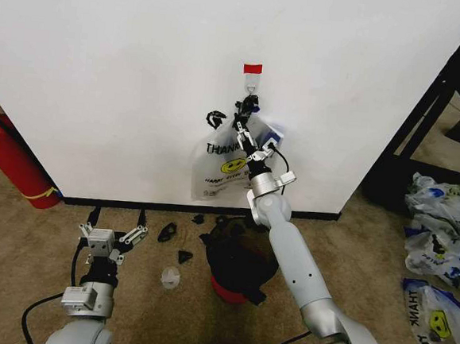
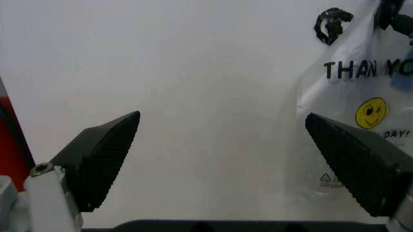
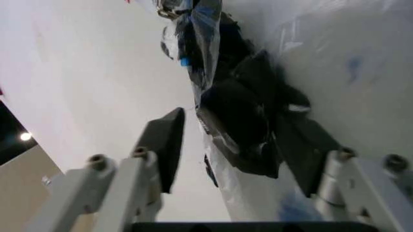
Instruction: Pick up the garbage bag from the wall and place it over the trash bin.
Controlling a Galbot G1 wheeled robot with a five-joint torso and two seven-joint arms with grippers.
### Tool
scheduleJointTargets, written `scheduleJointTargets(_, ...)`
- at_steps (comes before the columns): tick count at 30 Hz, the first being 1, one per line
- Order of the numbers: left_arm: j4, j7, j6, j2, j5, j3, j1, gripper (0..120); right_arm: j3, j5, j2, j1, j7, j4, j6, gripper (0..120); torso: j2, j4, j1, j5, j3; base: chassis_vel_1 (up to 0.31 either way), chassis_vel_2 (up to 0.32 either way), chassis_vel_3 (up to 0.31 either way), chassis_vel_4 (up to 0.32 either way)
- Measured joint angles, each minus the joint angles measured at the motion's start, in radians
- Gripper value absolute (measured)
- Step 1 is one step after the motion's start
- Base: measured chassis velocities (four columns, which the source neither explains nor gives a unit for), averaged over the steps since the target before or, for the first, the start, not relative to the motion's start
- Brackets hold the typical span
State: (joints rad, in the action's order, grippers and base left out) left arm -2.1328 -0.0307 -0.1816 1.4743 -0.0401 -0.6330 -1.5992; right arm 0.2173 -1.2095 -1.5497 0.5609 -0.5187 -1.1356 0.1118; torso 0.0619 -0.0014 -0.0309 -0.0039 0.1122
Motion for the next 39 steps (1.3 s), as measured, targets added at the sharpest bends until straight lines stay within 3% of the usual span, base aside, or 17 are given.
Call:
scheduleJointTargets(13, -0.001, -0.002, -0.003, -0.006, -0.004, -0.003, -0.001, 100, -0.003, 0.025, -0.02, -0.032, 0.0, 0.027, 0.006, 0, 0.0, 0.0001, 0.0, 0.0, 0.0, 0.0, 0.0, 0.0, 0.0)
scheduleJointTargets(39, 0.002, -0.003, -0.004, -0.028, -0.006, 0.005, 0.009, 100, -0.003, 0.043, 0.031, 0.027, 0.016, -0.055, 0.018, 0, 0.0, 0.0, 0.0, 0.0001, 0.0, 0.0, 0.0, 0.0, 0.0)
